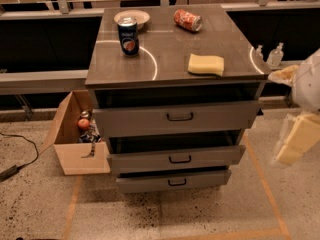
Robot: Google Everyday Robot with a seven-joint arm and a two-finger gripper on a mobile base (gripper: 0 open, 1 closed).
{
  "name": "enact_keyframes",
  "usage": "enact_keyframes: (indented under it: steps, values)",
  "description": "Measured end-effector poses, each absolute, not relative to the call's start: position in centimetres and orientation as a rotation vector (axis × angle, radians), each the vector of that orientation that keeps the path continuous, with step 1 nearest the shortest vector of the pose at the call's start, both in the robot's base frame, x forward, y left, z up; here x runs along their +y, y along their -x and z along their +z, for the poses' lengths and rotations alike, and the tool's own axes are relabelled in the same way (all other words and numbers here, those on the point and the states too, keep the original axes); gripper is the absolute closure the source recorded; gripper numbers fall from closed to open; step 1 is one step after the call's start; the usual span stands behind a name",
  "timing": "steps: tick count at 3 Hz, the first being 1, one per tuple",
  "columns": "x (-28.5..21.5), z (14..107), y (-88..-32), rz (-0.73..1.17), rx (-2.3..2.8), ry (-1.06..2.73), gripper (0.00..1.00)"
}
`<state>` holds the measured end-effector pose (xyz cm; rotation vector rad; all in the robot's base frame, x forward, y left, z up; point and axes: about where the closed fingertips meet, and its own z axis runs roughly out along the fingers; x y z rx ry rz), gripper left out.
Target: Open bottom drawer
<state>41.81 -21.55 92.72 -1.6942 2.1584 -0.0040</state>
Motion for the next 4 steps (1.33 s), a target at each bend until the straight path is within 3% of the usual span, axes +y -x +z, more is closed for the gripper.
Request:
enact_keyframes:
  steps: [2,4]
  values:
    - [-20.0,77.4,-41.3,0.087,2.026,1.789,0.00]
    - [-16.2,62.0,-46.3,0.071,1.863,1.934,0.00]
